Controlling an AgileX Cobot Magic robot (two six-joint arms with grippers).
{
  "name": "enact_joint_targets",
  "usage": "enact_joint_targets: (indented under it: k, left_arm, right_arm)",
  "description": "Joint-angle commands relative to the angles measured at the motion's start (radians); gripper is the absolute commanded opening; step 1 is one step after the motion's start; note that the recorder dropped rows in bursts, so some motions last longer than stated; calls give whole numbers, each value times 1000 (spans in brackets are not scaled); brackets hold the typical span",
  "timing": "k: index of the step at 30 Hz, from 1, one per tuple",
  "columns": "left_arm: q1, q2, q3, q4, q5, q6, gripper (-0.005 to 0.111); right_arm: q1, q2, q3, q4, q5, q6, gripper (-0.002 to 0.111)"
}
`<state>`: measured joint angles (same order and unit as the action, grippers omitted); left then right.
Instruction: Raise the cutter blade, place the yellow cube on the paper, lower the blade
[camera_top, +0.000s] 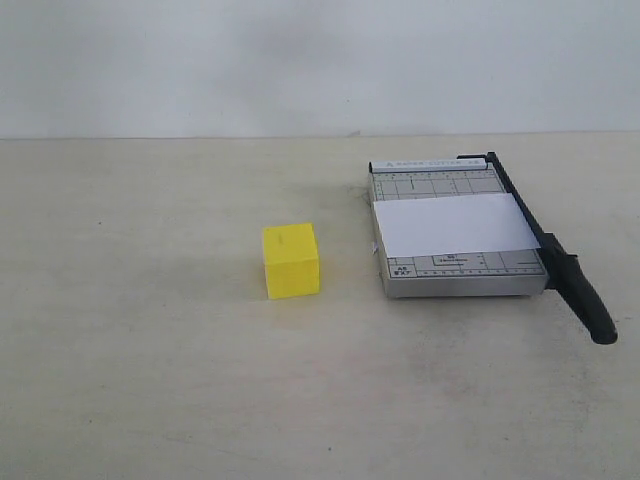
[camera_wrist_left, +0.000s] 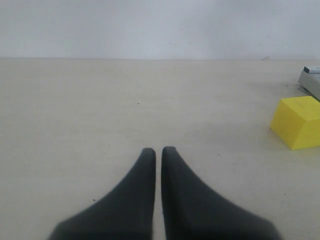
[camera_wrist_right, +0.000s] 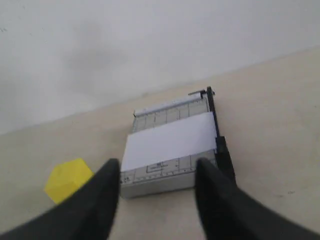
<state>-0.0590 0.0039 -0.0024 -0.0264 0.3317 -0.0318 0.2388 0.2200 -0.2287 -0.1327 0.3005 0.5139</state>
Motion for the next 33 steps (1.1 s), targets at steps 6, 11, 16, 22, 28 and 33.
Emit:
enact_joint_targets:
  k: [6, 11, 16, 22, 28, 33]
  left_arm:
    - [4, -4, 2, -3, -17, 0, 4]
    - [4, -4, 2, -3, -17, 0, 4]
    - [4, -4, 2, -3, -17, 0, 4]
    - [4, -4, 2, -3, -17, 0, 4]
    - [4, -4, 2, -3, -17, 0, 4]
    - [4, -4, 2, -3, -17, 0, 4]
  right_arm:
    - [1, 562, -224, -18, 182, -247, 66]
    - [1, 888, -400, -41, 225, -306, 66]
    - [-1, 1100, -511, -88, 262, -324, 66]
    - [-1, 1219, -524, -112, 241, -302, 66]
    - [-1, 1298, -524, -171, 222, -280, 66]
    - [-1, 1342, -524, -217, 190, -250, 66]
